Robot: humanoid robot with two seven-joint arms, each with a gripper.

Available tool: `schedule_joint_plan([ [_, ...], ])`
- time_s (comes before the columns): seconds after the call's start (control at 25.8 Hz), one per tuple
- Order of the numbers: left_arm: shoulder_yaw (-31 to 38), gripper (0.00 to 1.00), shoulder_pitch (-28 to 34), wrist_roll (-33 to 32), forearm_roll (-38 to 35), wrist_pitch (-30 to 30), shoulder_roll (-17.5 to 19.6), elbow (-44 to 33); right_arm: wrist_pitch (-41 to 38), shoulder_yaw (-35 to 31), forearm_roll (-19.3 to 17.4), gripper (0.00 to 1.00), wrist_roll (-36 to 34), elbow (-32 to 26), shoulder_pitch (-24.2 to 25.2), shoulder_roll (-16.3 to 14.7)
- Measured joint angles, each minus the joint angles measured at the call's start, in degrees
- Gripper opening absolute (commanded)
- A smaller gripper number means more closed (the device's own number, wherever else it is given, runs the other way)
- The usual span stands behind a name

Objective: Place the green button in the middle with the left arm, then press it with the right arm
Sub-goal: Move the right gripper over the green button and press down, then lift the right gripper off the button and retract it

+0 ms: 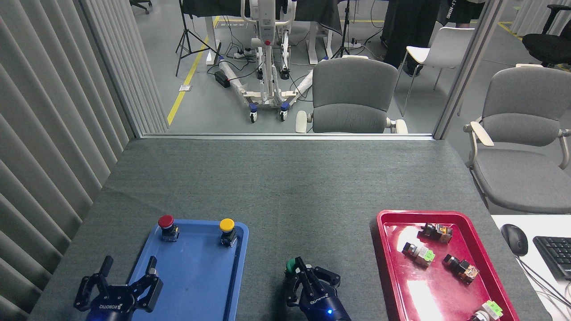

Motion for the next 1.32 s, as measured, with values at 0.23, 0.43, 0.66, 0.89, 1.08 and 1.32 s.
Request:
schedule_joint_plan([
  [0.23,2.24,0.99,0.05,0.07,0.25,-0.48,0.59,0.37,0.03,-0.41,-0.16,0.04,-1.78,1.38,0.01,0.35],
  [0.43,2.57,0.99,0.11,0.22,0.43,-0.53,0.61,0.61,0.71,-1.45,-3.24,0.05,-2.97,-0.7,-0.06,1.99],
  [0.66,2.83,0.99,0.2,0.71,1.74,0.15,0.37,1.27,1.31,-1.87,-6.08,0.06,-6.24,-3.63,-0.2,2.32],
  [0.89,2.89,0.99,0.27,0.75,3.15,0.16,0.51,2.15,2.44,-5.21,-6.56,0.93,-7.35,-5.56,1.22,1.25],
  [1.08,2.95,0.99,0.2,0.29,3.35,-0.07,0.54,2.34,2.68,-11.87,-6.74,0.99,-7.4,-8.42,4.95,-1.05],
  [1.32,2.92,0.99,0.12,0.2,3.38,-0.05,0.73,2.45,0.8,-17.53,-6.87,0.99,-7.51,-11.79,8.97,-3.93],
])
